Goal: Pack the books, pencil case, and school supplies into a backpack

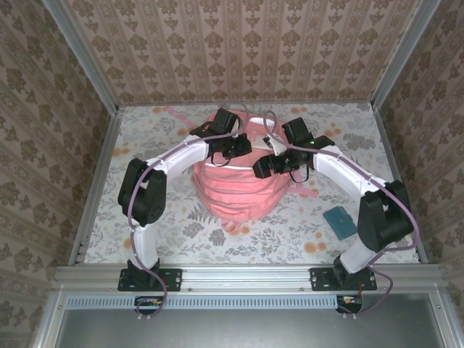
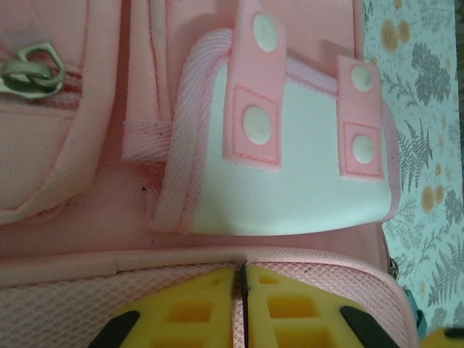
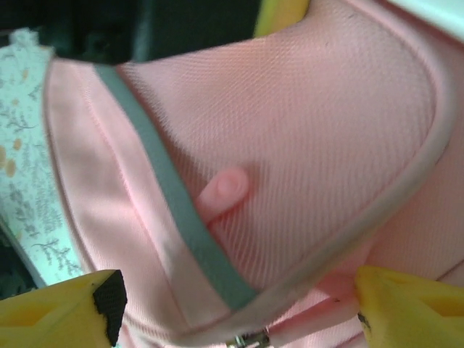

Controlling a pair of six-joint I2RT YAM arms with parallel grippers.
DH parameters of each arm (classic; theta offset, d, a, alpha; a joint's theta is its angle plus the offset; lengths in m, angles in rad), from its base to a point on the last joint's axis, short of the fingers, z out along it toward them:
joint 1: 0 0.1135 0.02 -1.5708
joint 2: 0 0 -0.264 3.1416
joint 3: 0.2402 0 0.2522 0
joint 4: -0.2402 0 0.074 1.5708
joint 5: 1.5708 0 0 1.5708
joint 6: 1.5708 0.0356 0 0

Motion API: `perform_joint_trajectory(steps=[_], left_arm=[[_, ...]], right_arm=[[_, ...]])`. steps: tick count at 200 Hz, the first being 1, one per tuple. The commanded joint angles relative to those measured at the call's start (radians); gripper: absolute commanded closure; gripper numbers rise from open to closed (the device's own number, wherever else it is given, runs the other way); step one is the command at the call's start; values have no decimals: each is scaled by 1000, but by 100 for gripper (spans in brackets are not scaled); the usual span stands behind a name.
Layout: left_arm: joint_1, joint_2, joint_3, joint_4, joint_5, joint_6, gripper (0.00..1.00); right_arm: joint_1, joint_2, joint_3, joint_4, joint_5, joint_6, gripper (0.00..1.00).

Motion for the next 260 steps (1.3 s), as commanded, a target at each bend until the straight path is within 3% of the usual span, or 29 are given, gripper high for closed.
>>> perform_joint_trajectory(steps=[1, 76, 100, 120, 140, 162, 186, 216, 260], left_arm=[[5, 53, 35, -34, -42, -37, 89], [5, 62, 57, -49, -28, -34, 89], [6, 61, 58, -52, -28, -31, 89], [8, 71, 66, -58, -26, -32, 89], [11, 83, 75, -66, -25, -34, 89], [15, 92, 82, -71, -25, -43, 89], [21, 99, 82, -74, -25, -57, 89], [27, 111, 76, -69, -18, -74, 90], [28, 122, 44, -28, -16, -128, 93]], right_arm=[[7, -81, -58, -28, -98, 3, 19], [10, -39, -40, -31, 3, -50, 44], [10, -43, -59, 12, 55, -79, 39], [15, -42, -83, 43, 35, -129, 32], [29, -29, -94, 73, 21, -184, 31], [45, -11, -88, 59, 22, -213, 42], [69, -25, -97, 54, 74, -215, 63], [112, -78, -137, 54, 121, -188, 77], [211, -132, -213, 167, 93, -97, 94]])
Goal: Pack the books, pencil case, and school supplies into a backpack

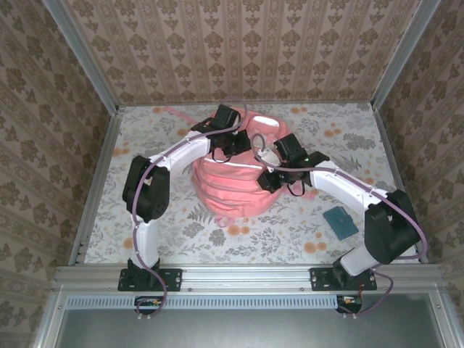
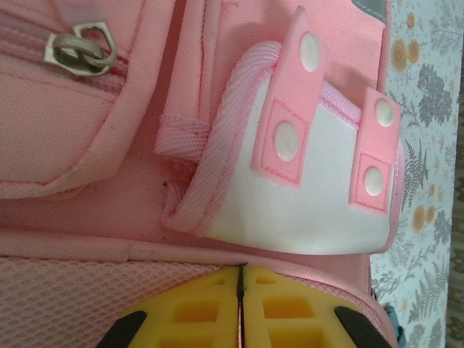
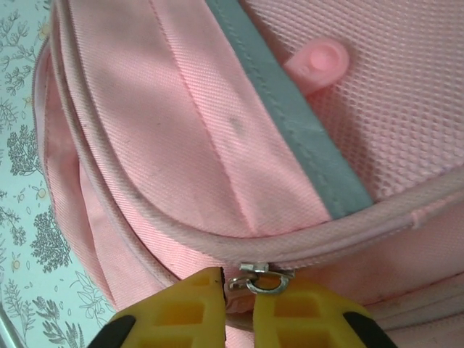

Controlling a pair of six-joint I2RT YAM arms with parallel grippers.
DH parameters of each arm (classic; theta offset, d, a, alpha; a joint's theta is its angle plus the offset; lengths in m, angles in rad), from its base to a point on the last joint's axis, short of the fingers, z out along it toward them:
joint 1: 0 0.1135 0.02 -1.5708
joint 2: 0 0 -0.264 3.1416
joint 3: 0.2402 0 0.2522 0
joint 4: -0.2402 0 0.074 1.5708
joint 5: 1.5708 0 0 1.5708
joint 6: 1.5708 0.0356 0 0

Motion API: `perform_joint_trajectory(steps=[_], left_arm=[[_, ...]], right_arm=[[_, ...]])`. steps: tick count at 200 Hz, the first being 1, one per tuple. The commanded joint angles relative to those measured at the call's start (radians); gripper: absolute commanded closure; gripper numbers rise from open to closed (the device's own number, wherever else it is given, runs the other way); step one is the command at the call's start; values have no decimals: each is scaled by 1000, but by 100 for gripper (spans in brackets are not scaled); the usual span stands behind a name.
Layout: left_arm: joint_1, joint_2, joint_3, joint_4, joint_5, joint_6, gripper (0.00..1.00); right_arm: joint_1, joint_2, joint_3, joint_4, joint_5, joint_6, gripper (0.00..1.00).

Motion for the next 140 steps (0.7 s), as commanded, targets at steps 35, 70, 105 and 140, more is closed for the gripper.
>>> perform_joint_trajectory(steps=[35, 70, 105, 140], left_arm=[[8, 69, -64, 67, -27, -96, 97], [10, 32, -68, 89, -3, -81, 92], [13, -83, -79, 92, 52, -23, 66], [10, -254, -193, 73, 36, 22, 51]], right_arm=[[164, -58, -89, 158, -34, 120, 99], [126, -159, -116, 172, 54, 296, 68], [-14, -353, -203, 182, 137, 619, 40], [-76, -335, -183, 123, 109, 898, 33]])
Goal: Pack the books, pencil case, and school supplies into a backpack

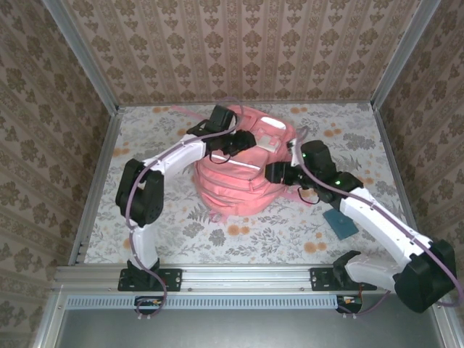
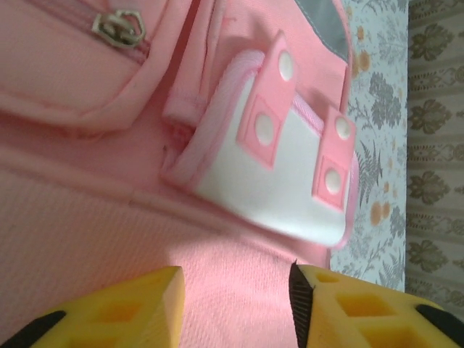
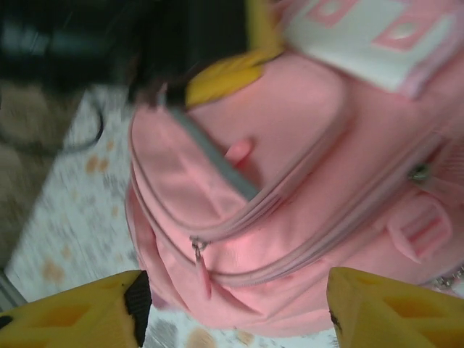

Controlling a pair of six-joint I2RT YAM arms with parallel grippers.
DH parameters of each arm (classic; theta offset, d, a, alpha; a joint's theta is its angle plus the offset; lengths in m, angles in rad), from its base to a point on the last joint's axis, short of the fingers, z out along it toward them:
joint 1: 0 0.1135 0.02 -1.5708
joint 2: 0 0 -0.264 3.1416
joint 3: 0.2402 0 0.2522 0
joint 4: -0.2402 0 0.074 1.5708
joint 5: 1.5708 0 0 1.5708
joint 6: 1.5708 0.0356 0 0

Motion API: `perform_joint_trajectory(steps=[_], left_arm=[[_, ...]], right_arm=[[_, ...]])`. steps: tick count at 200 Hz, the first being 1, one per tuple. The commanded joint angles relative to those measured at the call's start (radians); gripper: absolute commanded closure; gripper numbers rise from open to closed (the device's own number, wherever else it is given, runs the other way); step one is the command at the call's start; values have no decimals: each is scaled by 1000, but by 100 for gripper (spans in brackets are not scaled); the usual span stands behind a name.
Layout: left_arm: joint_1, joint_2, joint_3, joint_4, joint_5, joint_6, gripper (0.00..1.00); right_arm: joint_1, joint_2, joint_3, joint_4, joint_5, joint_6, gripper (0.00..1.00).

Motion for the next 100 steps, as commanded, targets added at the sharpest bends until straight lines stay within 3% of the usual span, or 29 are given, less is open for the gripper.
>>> perform_joint_trajectory(steps=[1, 21, 44, 62, 100], left_arm=[[5, -147, -79, -30, -19, 52, 51], [-12, -250, -183, -47, -51, 83, 49], [-67, -364, -283, -103, -160, 107, 47], [-115, -435, -366, -106, -225, 77, 46], [-227, -468, -457, -29, -246, 18, 47]], right_arm=[[-14, 48, 3, -53, -9, 288, 33], [-16, 128, 31, -6, -102, 405, 39], [-11, 221, 59, 66, -177, 489, 45], [-9, 279, 83, 92, -187, 515, 47], [-9, 325, 99, 124, -188, 542, 55]])
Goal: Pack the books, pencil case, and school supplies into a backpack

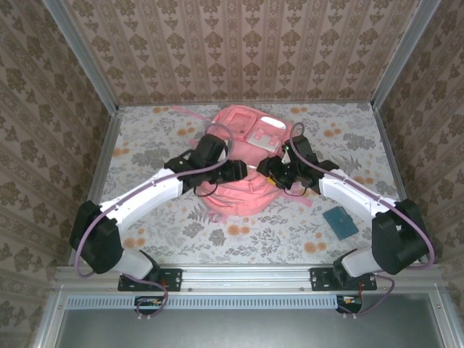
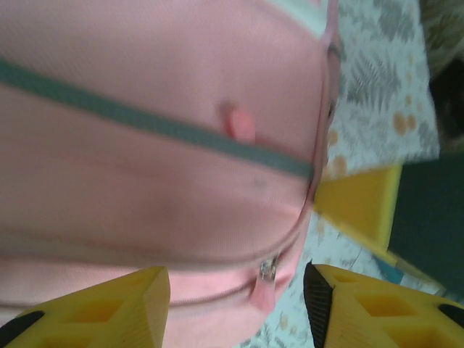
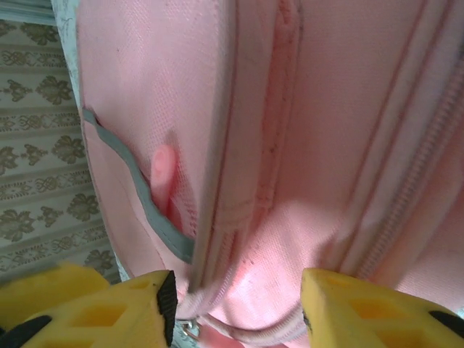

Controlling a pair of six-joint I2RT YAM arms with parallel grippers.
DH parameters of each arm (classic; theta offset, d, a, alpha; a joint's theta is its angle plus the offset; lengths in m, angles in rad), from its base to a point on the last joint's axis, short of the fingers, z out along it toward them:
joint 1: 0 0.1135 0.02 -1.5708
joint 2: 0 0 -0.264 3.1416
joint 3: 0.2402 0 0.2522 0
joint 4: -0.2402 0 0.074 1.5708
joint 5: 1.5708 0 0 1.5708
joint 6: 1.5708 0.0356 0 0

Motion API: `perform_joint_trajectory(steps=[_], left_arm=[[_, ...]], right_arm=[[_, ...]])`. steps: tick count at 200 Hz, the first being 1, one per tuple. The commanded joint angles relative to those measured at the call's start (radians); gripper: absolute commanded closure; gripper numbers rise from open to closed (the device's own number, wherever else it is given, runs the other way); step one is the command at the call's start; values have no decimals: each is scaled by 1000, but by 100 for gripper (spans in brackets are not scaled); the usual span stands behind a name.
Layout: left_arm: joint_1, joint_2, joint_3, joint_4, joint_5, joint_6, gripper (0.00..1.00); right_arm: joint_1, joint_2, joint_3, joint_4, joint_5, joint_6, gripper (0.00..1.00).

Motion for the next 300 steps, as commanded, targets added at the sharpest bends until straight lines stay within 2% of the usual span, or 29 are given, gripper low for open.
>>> perform_joint_trajectory(steps=[1, 29, 42, 84, 114, 142, 174, 195, 218, 236, 267, 300], left_arm=[[-54, -2, -33, 24, -61, -35, 47], [-86, 32, -55, 116, -40, -61, 53], [-94, 55, -52, 136, -25, -69, 60], [-105, 112, -33, 148, -24, -73, 62], [-110, 134, -22, 142, -44, -85, 70], [-122, 132, -14, 113, -99, -105, 78], [-127, 107, -37, 94, -154, -135, 94], [-126, 100, -40, 75, -177, -135, 100], [-127, 90, -28, 16, -222, -114, 100], [-124, 73, -16, -73, -300, -74, 100], [-65, 0, -69, -158, -384, -8, 100], [108, -57, -170, -81, -289, 157, 100]], right_arm=[[1, 20, 39, 50, -36, 63, 55], [1, 32, 34, 60, -35, 78, 62], [1, 33, 31, 64, -35, 85, 68], [4, 36, 31, 83, -46, 93, 68], [12, 48, 40, 99, -62, 98, 72], [19, 52, 42, 83, -43, 100, 78], [22, 46, 35, 64, -3, 92, 87], [26, 44, 38, 52, 15, 85, 91], [27, 38, 49, -8, 81, 58, 98], [26, 25, 60, -94, 175, 21, 100], [12, 7, 73, -163, 278, -47, 100], [-13, 17, 108, -188, 315, -104, 100]])
